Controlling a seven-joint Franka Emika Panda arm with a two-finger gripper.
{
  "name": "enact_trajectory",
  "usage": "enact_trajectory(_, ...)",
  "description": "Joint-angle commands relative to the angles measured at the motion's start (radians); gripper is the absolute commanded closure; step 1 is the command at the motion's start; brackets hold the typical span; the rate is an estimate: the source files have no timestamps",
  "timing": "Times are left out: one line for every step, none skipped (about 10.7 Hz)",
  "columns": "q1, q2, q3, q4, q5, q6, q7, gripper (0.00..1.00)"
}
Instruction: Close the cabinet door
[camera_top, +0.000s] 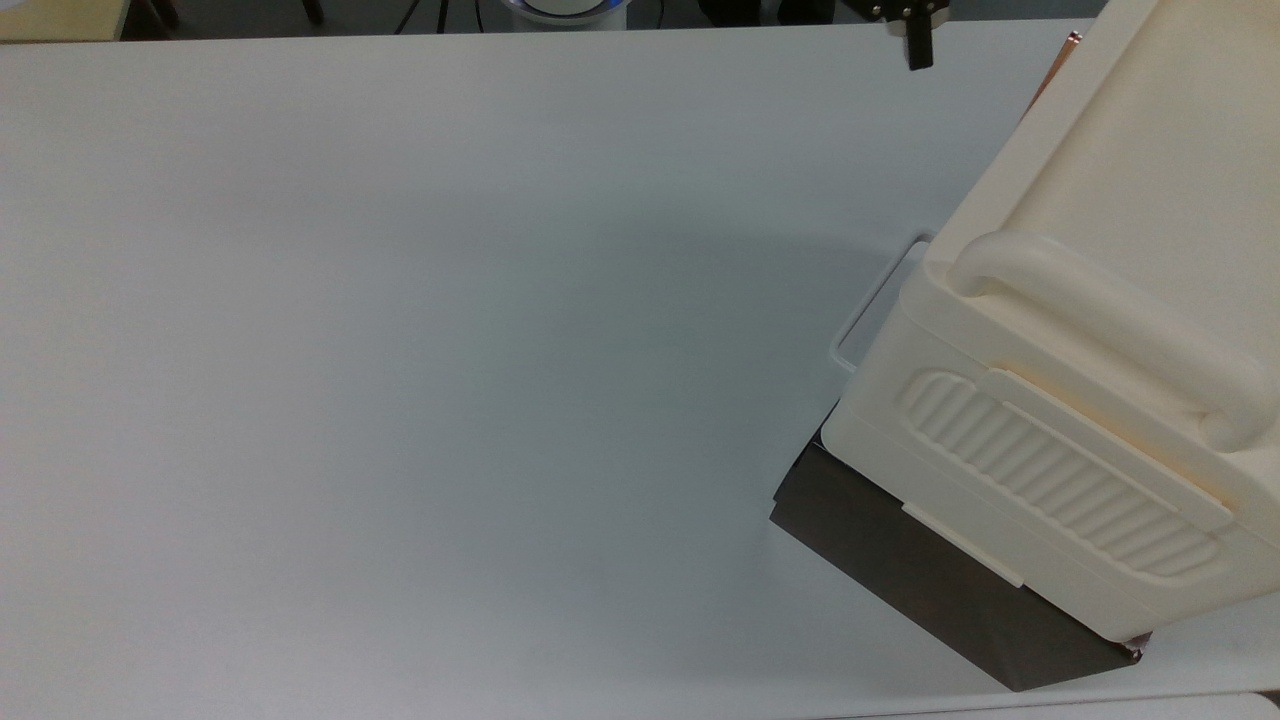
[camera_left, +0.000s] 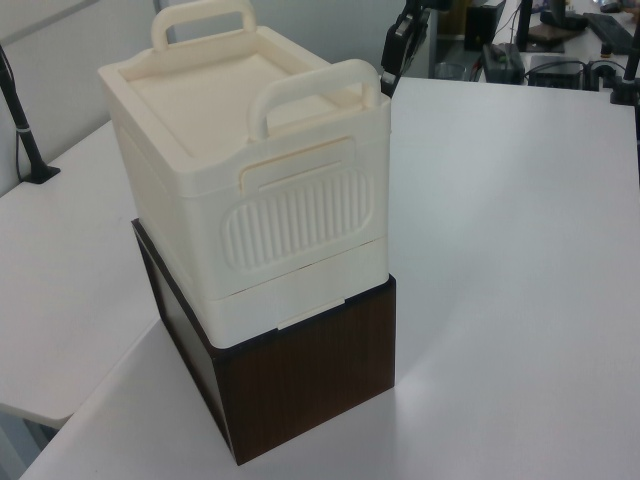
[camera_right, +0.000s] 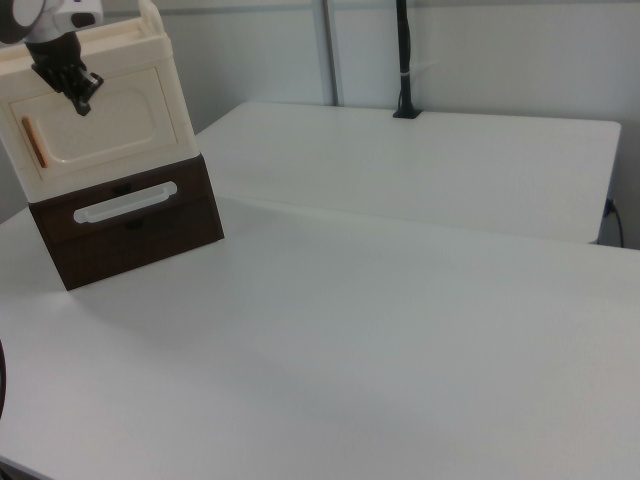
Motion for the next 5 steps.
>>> enact_trajectory(-0.046, -0.014, -0.012, -0.021, -0.011, -0.047, -0.067, 1.00)
enact_trajectory(-0.089, -0.014, -0.010, -0.021, -0.031, -0.103, -0.111, 1.00)
enact_trajectory(-0.118, -0.014, -0.012, -0.022, -0.054, -0.136, -0.143, 1.00)
enact_trajectory(-0.158, -0.015, -0.012, -0.028, -0.096, -0.154, -0.145, 1.00)
enact_trajectory(-0.188, -0.020, -0.012, -0.036, -0.141, -0.186, -0.147, 1.00)
